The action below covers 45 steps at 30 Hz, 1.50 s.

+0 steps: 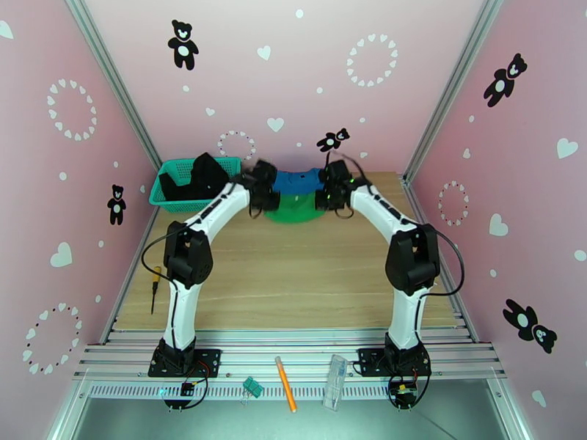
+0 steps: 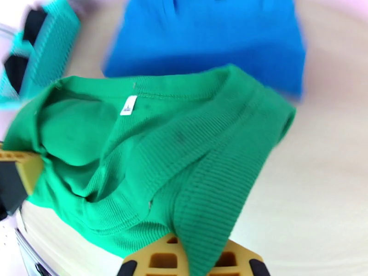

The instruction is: Fold and stack the mixed laundry pile

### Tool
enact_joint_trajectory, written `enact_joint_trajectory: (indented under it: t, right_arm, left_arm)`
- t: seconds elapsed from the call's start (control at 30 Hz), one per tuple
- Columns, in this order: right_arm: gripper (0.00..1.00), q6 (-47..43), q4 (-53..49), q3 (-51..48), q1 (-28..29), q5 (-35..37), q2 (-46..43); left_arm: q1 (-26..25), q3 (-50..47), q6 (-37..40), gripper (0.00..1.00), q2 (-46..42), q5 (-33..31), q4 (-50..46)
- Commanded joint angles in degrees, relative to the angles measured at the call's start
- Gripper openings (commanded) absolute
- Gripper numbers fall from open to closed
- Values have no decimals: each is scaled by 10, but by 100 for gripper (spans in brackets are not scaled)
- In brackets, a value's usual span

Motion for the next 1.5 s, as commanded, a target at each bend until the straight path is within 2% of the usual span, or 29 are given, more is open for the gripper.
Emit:
enact_joint_trajectory:
  t: [0.0,0.13,0.23,0.5,0.57,0.67,0.77,0.87,0.93,1.03,1.23,1.37,1.47]
  right_arm:
    - [0,-29,-50,105,-20,-7,67]
    - [0,-22,-67,260,-43,-46,184]
    - [0,-7,-57,349,-57,-69,268]
    - [0,30,24,389,-82,-65,401]
    - [0,37,29,391,-88,-66,423]
    - [0,35,31,391,-92,-72,439]
    - [16,28,32,389,-93,-78,437]
    - [32,27,33,389,-93,-85,420]
    - [41,24,28,388,-93,-82,399]
    - [52,12,8,388,-94,-75,347]
    - [56,-22,-30,320,-96,-64,176]
    - [56,-39,-42,197,-95,-61,13]
    - [56,-30,-20,65,-95,-47,-113]
  left_arm:
    - [16,120,36,0,70,-19,-48]
    - [37,246,50,0,153,-7,-28]
    - [58,257,45,0,189,16,27]
    - [86,260,14,2,306,83,152]
    - [86,265,1,15,333,99,175]
    - [85,269,-17,47,358,111,189]
    - [86,259,-22,71,355,116,194]
    - [85,248,-13,88,338,115,194]
    - [86,248,-4,96,317,113,186]
    - [85,247,10,98,278,109,171]
    - [86,238,33,98,150,109,136]
    - [85,177,52,99,31,104,126]
    - [86,100,80,98,-59,58,122]
